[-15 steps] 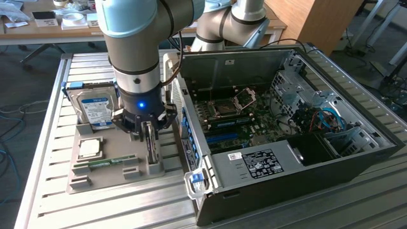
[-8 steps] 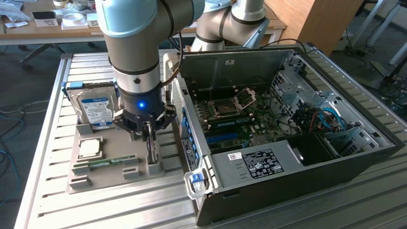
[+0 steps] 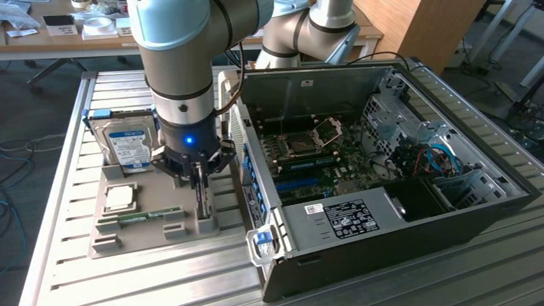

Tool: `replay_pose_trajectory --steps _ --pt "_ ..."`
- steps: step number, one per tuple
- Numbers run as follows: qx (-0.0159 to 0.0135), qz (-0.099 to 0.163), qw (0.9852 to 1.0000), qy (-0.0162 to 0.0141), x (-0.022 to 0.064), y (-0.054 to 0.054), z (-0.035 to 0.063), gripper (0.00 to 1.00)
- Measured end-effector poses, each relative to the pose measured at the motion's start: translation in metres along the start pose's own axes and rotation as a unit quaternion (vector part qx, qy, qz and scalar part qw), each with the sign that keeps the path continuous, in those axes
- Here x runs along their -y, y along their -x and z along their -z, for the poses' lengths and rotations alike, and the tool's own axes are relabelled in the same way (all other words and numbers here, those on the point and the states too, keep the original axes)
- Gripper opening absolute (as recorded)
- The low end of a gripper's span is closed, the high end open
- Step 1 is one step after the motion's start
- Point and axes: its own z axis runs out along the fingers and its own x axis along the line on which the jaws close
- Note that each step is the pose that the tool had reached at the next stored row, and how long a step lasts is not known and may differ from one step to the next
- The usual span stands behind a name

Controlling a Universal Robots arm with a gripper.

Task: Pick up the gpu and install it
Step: 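Pick up the gpu and move the gpu toward the slot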

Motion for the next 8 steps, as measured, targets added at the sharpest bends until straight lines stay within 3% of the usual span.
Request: replay_pose_trajectory --steps 8 --pt "-0.0001 0.002 1.0 0.0001 0.0 0.0 0.0 0.27"
